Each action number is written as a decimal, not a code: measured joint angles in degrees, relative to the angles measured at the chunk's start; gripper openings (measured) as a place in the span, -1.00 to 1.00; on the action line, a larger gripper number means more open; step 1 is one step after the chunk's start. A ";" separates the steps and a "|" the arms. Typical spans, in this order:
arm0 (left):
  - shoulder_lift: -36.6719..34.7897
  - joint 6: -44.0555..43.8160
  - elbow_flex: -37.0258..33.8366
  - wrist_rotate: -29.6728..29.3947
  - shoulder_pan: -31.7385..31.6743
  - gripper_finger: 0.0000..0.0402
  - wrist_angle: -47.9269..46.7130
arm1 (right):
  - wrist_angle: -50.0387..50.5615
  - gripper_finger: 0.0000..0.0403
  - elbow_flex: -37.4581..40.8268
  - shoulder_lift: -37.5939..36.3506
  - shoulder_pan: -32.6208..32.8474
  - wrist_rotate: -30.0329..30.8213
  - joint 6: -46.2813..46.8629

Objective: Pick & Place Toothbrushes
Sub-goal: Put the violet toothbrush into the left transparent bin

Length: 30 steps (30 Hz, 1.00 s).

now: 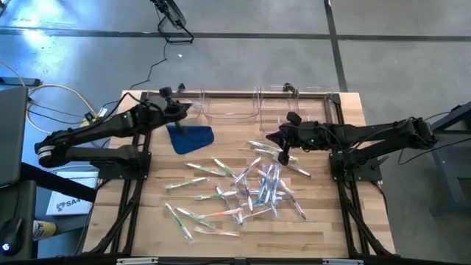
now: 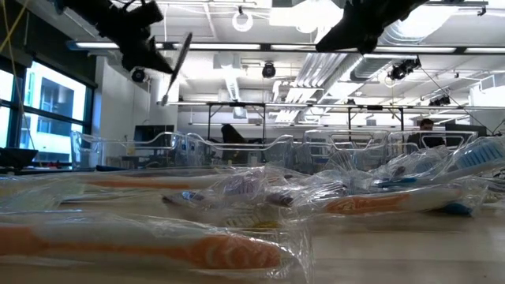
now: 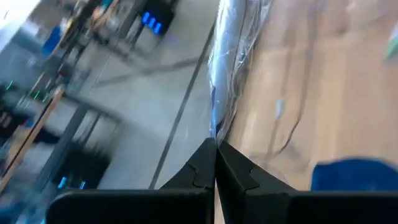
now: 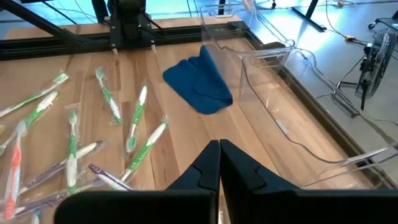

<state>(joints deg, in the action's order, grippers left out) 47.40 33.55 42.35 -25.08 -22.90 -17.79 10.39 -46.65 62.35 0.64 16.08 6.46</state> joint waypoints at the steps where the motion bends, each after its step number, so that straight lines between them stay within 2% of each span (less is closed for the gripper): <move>1: 0.00 -0.71 0.00 -1.40 -0.02 -1.00 -1.27 | -0.11 -0.99 0.00 0.00 0.00 0.00 0.00; 5: 0.26 -2.40 0.00 -3.95 -0.69 -1.00 -3.71 | -0.43 -0.99 0.00 0.00 0.00 0.04 0.00; 10: 0.32 -3.91 0.00 -3.03 -6.54 -1.00 -4.08 | -1.03 -0.99 0.00 0.00 0.00 0.02 0.00; 13: 0.35 -4.08 0.00 0.33 -12.21 -1.00 -6.80 | -1.01 -0.99 0.00 0.02 0.00 0.03 0.34; 18: 1.06 -4.25 0.00 11.86 -23.33 -1.00 -10.99 | -1.05 -0.99 0.00 0.04 0.00 0.04 0.98; 21: 2.82 -4.88 0.00 15.51 -28.18 -1.00 -12.59 | -1.30 -0.99 0.00 0.04 -0.02 0.04 0.94; 26: 6.55 -4.95 0.01 18.72 -33.56 -1.00 -12.19 | -1.62 -0.99 0.00 0.04 0.00 0.28 0.92; 30: 9.58 -5.69 0.02 20.03 -34.08 -1.00 -11.72 | -1.60 -0.99 0.00 0.04 -0.02 0.33 0.92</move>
<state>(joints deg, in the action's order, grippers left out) 56.98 27.86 42.37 -5.05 -56.97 -29.51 8.80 -46.65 62.39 0.62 16.40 7.38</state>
